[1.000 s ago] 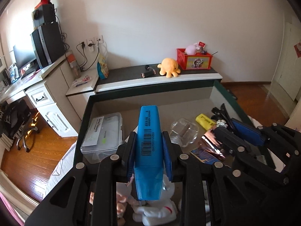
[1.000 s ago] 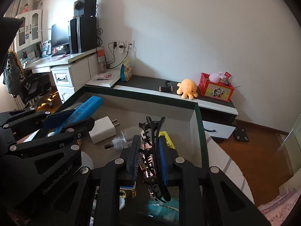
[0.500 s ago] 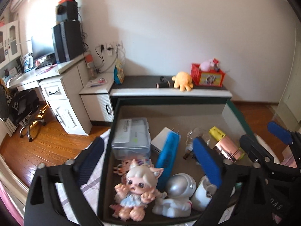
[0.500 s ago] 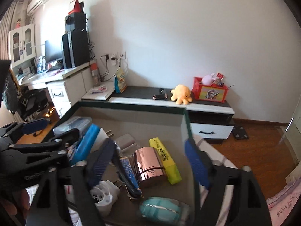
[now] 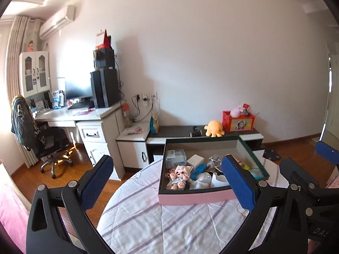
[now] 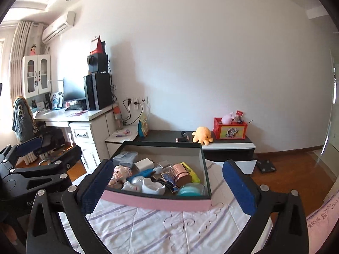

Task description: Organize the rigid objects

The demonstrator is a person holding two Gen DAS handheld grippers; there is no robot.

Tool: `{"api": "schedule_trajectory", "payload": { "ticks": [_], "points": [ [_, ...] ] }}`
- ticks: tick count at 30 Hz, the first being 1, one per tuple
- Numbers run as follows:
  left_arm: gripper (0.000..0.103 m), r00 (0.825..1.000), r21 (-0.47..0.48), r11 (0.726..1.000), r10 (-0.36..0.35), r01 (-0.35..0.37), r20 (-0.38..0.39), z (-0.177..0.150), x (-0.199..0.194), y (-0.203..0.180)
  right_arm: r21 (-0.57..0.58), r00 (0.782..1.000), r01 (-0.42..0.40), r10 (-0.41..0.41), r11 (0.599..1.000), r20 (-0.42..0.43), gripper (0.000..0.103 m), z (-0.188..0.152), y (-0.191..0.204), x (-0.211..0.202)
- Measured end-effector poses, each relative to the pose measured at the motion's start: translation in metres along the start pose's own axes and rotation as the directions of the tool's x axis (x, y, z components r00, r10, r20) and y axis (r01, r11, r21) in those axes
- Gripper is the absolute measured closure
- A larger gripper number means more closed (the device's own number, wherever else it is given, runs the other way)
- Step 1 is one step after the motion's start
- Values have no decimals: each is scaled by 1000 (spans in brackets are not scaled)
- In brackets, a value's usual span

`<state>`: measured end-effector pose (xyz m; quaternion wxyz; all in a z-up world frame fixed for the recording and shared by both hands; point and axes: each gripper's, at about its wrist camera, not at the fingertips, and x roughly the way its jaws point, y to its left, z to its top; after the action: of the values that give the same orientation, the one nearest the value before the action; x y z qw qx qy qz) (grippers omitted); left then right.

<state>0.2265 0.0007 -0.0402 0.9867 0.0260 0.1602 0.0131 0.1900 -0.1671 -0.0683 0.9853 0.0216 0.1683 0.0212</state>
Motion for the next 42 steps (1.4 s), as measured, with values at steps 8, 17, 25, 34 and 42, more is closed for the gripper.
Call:
{"api": "schedule_trajectory", "payload": {
  "ticks": [8, 17, 25, 34, 42],
  "points": [
    [0, 997, 11, 1000, -15, 15, 76, -8, -98, 10, -31, 994, 60, -57, 998, 91, 0, -10, 17, -99],
    [0, 984, 1, 1000, -13, 13, 177, -10, -178, 17, -61, 984, 75, -64, 995, 165, 0, -9, 32, -178],
    [0, 970, -24, 1000, -11, 17, 242, -12, -229, 25, -57, 969, 91, -75, 994, 234, 0, -7, 41, -225],
    [0, 956, -38, 999, 24, -13, 292, -12, -269, 30, -45, 953, 113, -96, 993, 288, 0, -7, 48, -260],
    [0, 953, -30, 999, 23, -14, 301, -10, -279, 29, -41, 947, 125, -107, 991, 303, 0, -6, 52, -266]
  ]
}}
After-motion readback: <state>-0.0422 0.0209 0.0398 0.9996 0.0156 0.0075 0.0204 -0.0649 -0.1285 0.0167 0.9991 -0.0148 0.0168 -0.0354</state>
